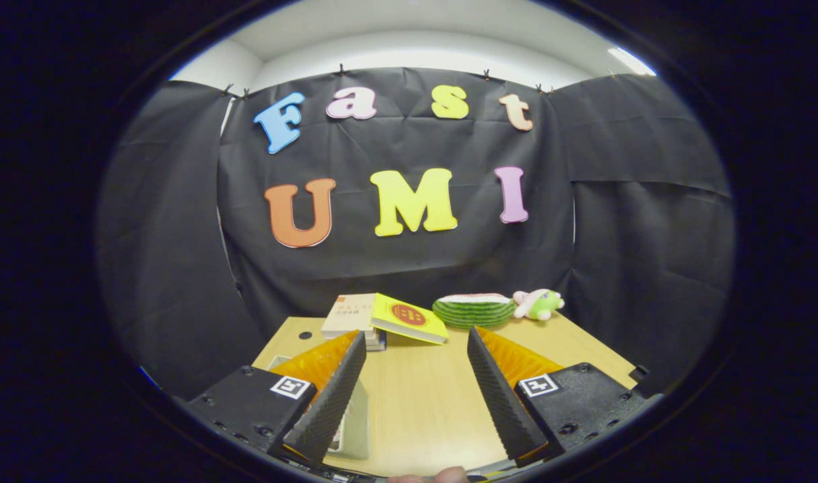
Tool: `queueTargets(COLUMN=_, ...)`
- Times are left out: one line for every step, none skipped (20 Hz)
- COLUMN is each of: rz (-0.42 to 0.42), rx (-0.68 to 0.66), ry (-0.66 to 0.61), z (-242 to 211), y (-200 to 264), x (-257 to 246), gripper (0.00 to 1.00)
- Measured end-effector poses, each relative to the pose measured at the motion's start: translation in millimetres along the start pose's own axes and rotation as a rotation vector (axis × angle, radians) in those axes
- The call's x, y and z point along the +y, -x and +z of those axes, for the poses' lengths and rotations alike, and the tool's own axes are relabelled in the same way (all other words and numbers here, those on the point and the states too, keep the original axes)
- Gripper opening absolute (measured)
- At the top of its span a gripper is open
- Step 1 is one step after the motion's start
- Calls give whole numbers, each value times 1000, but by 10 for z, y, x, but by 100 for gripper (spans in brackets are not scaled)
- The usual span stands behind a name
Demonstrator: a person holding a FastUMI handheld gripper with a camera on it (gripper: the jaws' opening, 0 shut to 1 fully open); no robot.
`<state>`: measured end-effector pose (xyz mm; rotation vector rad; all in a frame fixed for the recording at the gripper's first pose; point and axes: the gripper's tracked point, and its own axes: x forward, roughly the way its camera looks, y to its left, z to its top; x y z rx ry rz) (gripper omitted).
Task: Open the storage box then place both shoes into the box .Put the left shoe in first, then the right shoe, with the right side of both shoes facing outward in a uniform manner.
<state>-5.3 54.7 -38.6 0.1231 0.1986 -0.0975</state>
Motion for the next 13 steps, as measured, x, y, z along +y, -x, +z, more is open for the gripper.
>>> queueTargets(rz=1, rx=6, ry=-6, z=-7, y=-8, x=0, gripper=98)
queueTargets(rz=1, rx=9, ry=-9, z=-19, y=-20, x=7, gripper=97)
queueTargets(rz=2, rx=13, ry=-10, z=-25, y=-31, x=8, gripper=97)
queueTargets(rz=4, rx=15, ry=-13, z=-32, y=-36, x=15, gripper=97)
queueTargets(rz=5, rx=20, ry=-18, z=-43, y=-43, x=22, gripper=98)
queueTargets(rz=2, rx=23, ry=-19, z=-46, y=-38, x=17, gripper=98)
queueTargets(rz=1, rx=22, ry=-19, z=-47, y=-40, x=15, gripper=98)
queueTargets(rz=2, rx=18, ry=-15, z=-38, y=-34, x=16, gripper=98)
queueTargets(rz=9, rx=12, ry=-12, z=-28, y=-27, x=29, gripper=98)
queueTargets(rz=10, rx=8, ry=-4, z=-24, y=-12, x=42, gripper=98)
queueTargets(rz=10, rx=2, ry=4, z=-16, y=1, x=40, gripper=98)
queueTargets(rz=9, rx=-7, ry=8, z=-9, y=11, x=41, gripper=98)
queueTargets(rz=8, rx=-9, ry=10, z=-12, y=13, x=42, gripper=98)
